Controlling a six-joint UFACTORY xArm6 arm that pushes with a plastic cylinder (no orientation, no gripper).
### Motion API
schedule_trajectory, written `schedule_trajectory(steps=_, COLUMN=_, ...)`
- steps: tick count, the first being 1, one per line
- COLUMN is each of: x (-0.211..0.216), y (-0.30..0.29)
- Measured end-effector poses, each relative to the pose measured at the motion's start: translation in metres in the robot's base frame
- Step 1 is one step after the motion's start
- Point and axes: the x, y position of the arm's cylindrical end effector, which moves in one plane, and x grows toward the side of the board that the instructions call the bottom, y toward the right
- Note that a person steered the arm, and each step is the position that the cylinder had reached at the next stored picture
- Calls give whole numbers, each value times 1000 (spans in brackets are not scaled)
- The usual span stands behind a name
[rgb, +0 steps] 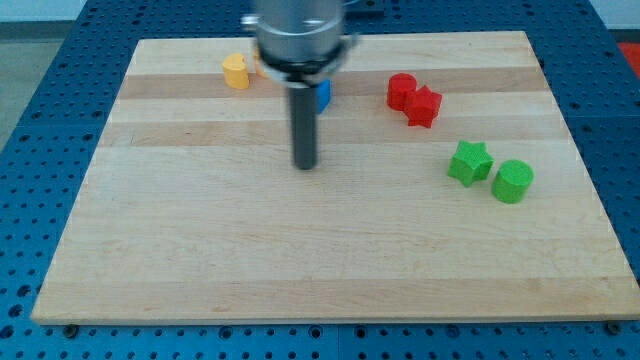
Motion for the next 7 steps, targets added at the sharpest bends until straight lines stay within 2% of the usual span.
schedule_trajectory(steps=1, x=-21, y=-60)
schedule_trajectory(steps=3, x=-56, y=-70)
schedule_trajectory(steps=7, x=-84, y=-67)
